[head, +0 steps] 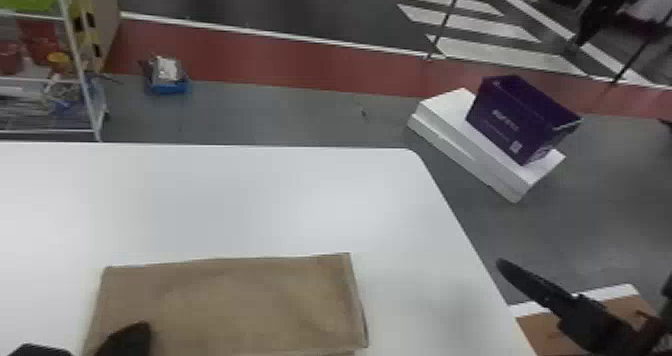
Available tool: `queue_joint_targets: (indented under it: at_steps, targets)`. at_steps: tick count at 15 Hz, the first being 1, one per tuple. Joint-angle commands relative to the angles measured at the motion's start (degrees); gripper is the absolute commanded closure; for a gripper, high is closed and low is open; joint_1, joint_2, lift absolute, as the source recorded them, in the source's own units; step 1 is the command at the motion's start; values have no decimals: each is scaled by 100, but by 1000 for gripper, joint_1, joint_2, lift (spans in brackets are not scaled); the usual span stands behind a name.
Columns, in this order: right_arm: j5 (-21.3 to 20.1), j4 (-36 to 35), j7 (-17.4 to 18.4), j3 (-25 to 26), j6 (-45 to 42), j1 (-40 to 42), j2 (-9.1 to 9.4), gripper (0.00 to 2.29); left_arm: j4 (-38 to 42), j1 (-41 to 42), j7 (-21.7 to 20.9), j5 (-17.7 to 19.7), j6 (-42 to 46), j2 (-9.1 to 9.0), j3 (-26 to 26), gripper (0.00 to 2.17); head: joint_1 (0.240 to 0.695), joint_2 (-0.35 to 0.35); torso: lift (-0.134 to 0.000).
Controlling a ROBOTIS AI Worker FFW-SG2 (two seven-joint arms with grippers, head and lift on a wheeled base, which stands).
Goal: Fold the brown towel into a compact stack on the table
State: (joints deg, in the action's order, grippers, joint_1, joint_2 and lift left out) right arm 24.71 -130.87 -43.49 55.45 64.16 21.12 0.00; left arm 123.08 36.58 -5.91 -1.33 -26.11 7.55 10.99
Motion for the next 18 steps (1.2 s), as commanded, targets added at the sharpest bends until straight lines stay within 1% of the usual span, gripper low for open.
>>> queue_joint_targets:
  at_steps: [1,3,4,5,8,9,10,11,12,15,16,17,18]
  targets:
    - [43,-273,-19,-8,805,6,5,63,357,182,-68,89,83,1,-53,1865,695,-350,-124]
    - [7,-607,86,-201,2229,-152,5,66,744,411,-139,107,206,27,-44,1865,695,-350,-124]
    - [-98,-756,192,-377,2592,-390,-35,66,885,464,-209,151,189,27,-35,1865,695,-350,-124]
    - [-160,-853,288,-552,2592,-636,-149,70,1017,525,-209,168,153,54,-9,1865,695,-350,-124]
    - [-247,-932,965,-1264,2592,-1242,-483,70,1219,613,-209,151,83,98,26,1865,695,-350,-124]
    - [-371,-923,1097,-1572,2592,-1559,-747,70,1228,613,-209,133,48,98,26,1865,695,-350,-124]
    - [-344,-914,1563,-1844,2592,-1875,-905,73,1228,613,-200,115,48,106,26,1865,695,-350,-124]
    - [-327,-914,1809,-2020,2592,-1954,-905,76,1219,613,-191,89,30,106,35,1865,695,-350,-124]
    - [-327,-914,1958,-2161,2592,-1963,-905,76,1219,613,-174,80,13,106,44,1865,695,-350,-124]
    - [-239,-747,2011,-2249,2592,-1769,-791,76,1175,560,-130,-51,-75,106,96,1865,695,-348,-124]
    - [-142,-554,2020,-2205,2592,-1690,-773,80,1184,525,-121,-78,-216,106,96,1865,695,-342,-124]
    - [130,-396,2081,-2117,2592,-1620,-773,80,1192,490,-112,-87,-286,106,96,1865,695,-337,-124]
    - [412,-237,2266,-2047,2592,-1559,-773,80,1192,464,-112,-148,-356,98,114,1865,695,-335,-124]
